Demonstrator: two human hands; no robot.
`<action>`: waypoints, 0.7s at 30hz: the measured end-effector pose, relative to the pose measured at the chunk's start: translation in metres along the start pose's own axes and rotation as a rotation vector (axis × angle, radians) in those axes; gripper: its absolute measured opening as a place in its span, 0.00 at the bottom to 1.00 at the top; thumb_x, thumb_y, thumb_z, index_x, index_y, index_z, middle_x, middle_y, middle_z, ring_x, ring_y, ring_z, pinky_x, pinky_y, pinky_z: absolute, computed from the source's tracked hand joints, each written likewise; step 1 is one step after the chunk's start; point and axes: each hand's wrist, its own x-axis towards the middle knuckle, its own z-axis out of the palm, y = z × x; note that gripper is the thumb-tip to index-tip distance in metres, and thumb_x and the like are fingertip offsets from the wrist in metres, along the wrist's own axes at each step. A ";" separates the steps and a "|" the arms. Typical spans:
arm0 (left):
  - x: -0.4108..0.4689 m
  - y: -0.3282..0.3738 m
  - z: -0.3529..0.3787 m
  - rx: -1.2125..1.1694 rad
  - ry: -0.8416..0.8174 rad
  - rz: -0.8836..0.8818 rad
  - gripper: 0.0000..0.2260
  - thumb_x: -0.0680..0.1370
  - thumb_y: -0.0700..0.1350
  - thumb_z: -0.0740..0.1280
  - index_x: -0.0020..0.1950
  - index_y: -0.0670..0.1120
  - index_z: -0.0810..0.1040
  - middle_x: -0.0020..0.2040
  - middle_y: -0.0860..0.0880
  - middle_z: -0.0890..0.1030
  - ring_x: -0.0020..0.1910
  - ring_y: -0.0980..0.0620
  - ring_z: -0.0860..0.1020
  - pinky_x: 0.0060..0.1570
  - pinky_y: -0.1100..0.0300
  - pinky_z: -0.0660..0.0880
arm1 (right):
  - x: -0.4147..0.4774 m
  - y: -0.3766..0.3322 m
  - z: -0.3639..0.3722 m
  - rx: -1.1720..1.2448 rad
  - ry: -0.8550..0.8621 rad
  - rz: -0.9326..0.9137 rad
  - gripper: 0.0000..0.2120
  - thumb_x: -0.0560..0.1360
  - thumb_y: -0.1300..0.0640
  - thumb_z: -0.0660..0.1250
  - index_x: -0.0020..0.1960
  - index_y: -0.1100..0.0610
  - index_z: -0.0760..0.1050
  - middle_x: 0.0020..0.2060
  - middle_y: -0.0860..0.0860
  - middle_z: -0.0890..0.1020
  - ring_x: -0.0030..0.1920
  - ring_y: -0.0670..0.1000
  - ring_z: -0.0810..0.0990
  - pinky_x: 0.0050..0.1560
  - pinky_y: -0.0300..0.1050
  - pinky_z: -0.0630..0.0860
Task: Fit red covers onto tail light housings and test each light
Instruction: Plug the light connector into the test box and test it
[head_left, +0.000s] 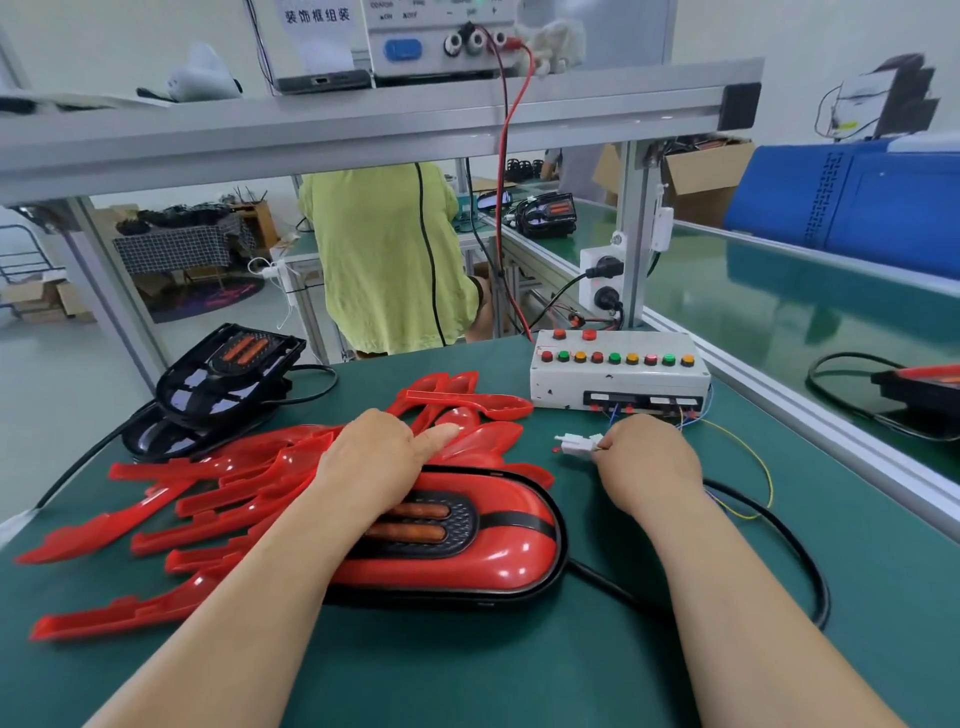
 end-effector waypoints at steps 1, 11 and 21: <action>-0.002 0.001 -0.003 -0.021 0.011 0.015 0.31 0.71 0.71 0.56 0.32 0.44 0.74 0.28 0.49 0.73 0.27 0.51 0.72 0.29 0.58 0.70 | -0.001 -0.001 -0.001 0.004 0.017 -0.007 0.09 0.78 0.59 0.63 0.50 0.57 0.82 0.47 0.55 0.82 0.45 0.57 0.76 0.44 0.42 0.71; 0.002 0.039 -0.013 -0.440 0.049 0.302 0.05 0.79 0.51 0.66 0.51 0.56 0.82 0.42 0.60 0.82 0.38 0.66 0.77 0.39 0.67 0.69 | -0.012 -0.016 -0.010 0.772 0.268 -0.309 0.06 0.77 0.60 0.70 0.51 0.59 0.85 0.52 0.46 0.81 0.50 0.41 0.77 0.56 0.30 0.71; -0.007 0.051 0.002 -1.319 -0.425 0.226 0.07 0.70 0.41 0.70 0.46 0.46 0.85 0.44 0.48 0.85 0.44 0.53 0.83 0.47 0.60 0.80 | -0.025 -0.031 -0.007 1.096 0.139 -0.546 0.09 0.75 0.66 0.70 0.52 0.56 0.85 0.55 0.44 0.83 0.52 0.38 0.80 0.55 0.33 0.73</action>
